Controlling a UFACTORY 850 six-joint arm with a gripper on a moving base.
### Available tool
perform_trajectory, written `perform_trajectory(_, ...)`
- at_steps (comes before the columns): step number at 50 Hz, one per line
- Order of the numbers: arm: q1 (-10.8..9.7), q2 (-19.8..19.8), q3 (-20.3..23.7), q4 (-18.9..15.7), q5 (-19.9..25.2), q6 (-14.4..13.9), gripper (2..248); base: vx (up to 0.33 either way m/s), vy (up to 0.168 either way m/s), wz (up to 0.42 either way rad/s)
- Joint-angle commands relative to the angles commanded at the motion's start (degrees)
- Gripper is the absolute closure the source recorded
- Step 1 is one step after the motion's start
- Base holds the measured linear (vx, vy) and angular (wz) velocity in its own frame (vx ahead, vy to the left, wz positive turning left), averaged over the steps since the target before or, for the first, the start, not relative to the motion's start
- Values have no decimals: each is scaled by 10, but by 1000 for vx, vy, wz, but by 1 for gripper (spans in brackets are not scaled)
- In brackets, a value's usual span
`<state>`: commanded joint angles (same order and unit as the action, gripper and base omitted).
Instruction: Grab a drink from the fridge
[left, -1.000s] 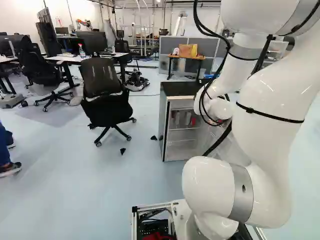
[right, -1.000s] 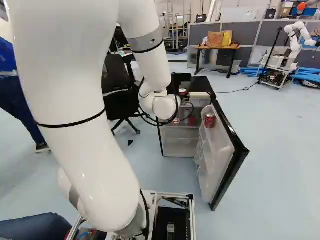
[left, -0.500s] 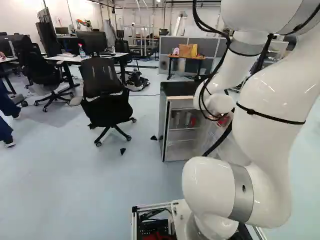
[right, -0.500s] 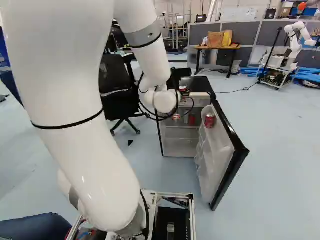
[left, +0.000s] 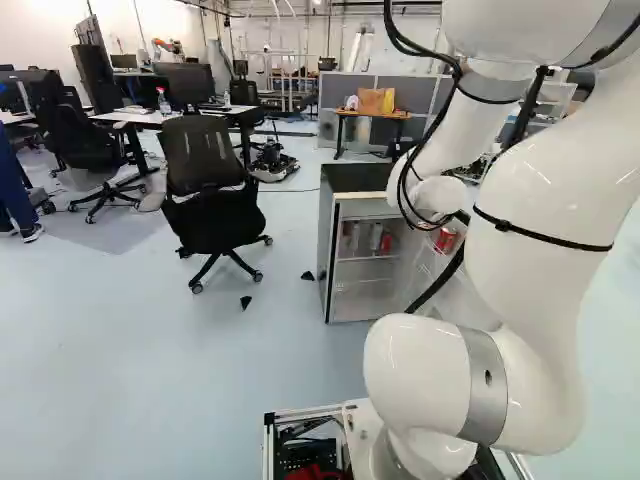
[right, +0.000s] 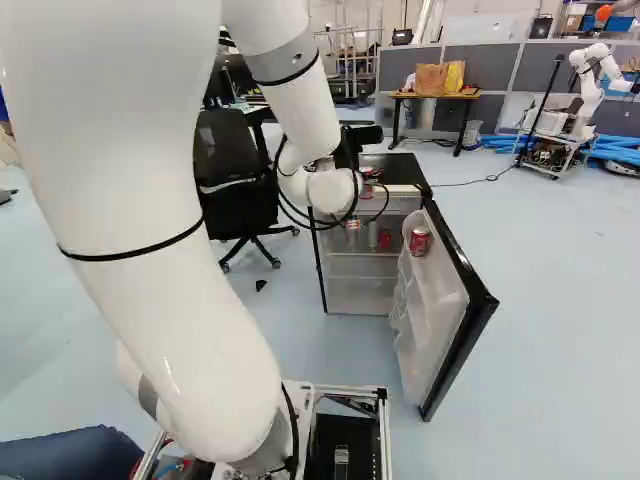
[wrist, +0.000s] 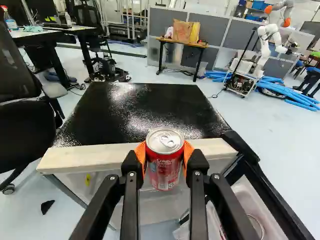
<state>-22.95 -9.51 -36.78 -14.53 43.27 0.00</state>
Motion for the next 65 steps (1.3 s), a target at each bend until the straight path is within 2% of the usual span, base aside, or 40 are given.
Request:
perform_trajectory(35, 11, 3, -47, 0, -55, 0, 156, 0, 0, 0)
perform_trajectory(65, 21, -35, -89, 12, -59, 0, 156, 0, 0, 0)
